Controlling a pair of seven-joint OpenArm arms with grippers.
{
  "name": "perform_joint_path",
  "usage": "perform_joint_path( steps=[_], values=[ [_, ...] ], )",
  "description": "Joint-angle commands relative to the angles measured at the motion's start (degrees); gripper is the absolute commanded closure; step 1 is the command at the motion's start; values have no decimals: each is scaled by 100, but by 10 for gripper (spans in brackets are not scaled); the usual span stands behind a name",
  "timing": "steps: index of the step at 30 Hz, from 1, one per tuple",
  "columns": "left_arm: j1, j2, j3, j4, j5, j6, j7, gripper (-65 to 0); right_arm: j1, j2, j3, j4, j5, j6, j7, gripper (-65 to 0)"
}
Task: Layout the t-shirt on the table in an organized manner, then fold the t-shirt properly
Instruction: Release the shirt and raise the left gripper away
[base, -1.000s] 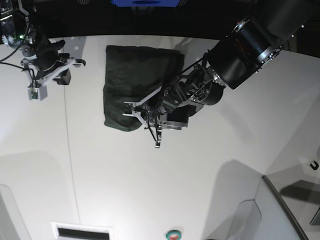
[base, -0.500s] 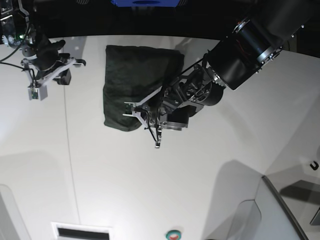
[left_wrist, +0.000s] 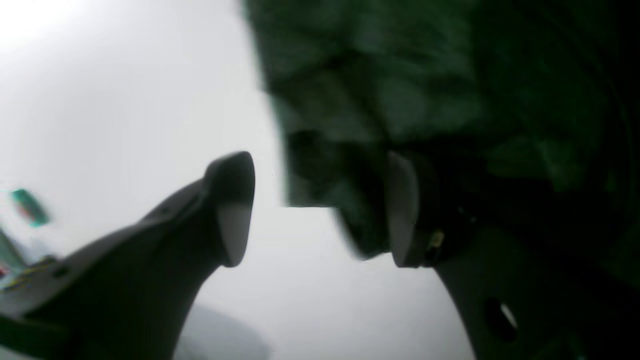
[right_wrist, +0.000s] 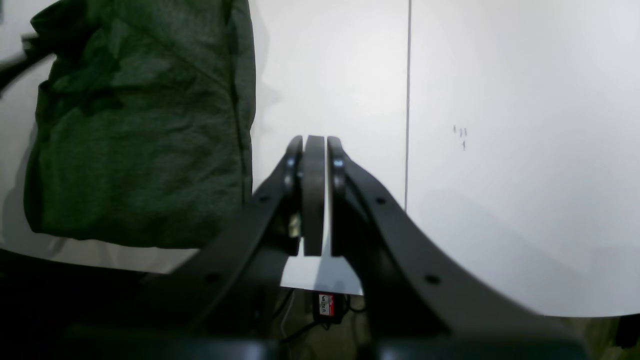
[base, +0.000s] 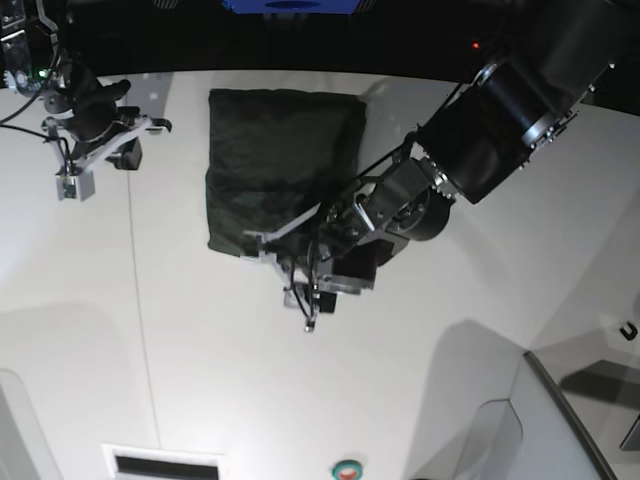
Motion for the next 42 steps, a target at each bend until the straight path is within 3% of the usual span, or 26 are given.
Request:
perform_joint_path(
  steps=[1, 6, 10, 12, 15, 18, 20, 23, 27, 31, 35, 37, 42],
  values=[
    [-186, 28, -38, 164, 45, 49, 27, -397, 16, 56, 41, 103, 20, -9, 107, -8],
    [-195, -87, -91, 507, 72, 49, 71, -392, 51, 56, 41, 94, 20, -9, 98, -8],
    [-36, -271, -408, 1307, 10, 49, 546, -382, 24, 56, 50, 94, -6, -9, 107, -8],
    [430, -377, -1023, 1958, 37, 49, 696, -298, -2, 56, 199, 94, -15, -1, 107, -8],
    [1441, -544, -2324, 3145, 63, 49, 696, 0, -178, 56, 472, 94, -15, 26, 116, -8],
    [2504, -605, -3511, 3997, 63, 49, 687, 0, -354, 100, 736, 103, -24, 114, 124, -8],
    [3260, -632, -4223, 4323, 37, 49, 599, 0, -494, 109, 894, 112, -24, 492, 124, -8],
    [4289, -676, -5146, 4331, 19, 49, -78, 0, -767, 73, 1175, 129, -33, 922, 124, -6],
    [5608, -676, -5990, 4270, 19, 49, -1028, 0, -1285, 56, 1536, 270, -33, 1063, 124, -6],
    [6706, -667, -6412, 4261, 19, 49, -1529, 0, -2112, 56, 1808, 648, -24, 1072, 124, -6],
    [7304, -658, -6421, 4059, 10, 49, -1564, 0, -2604, 21, 1773, 639, -24, 1072, 89, -6],
    [7454, -641, -6412, 3778, 1, 49, -1581, 0, -2850, -164, 1632, 569, -24, 1081, 107, -6],
    [7489, -579, -6201, 2670, -1001, 49, -2100, 0, -3017, -217, 929, 15, -41, 1089, 124, -6]
  ],
)
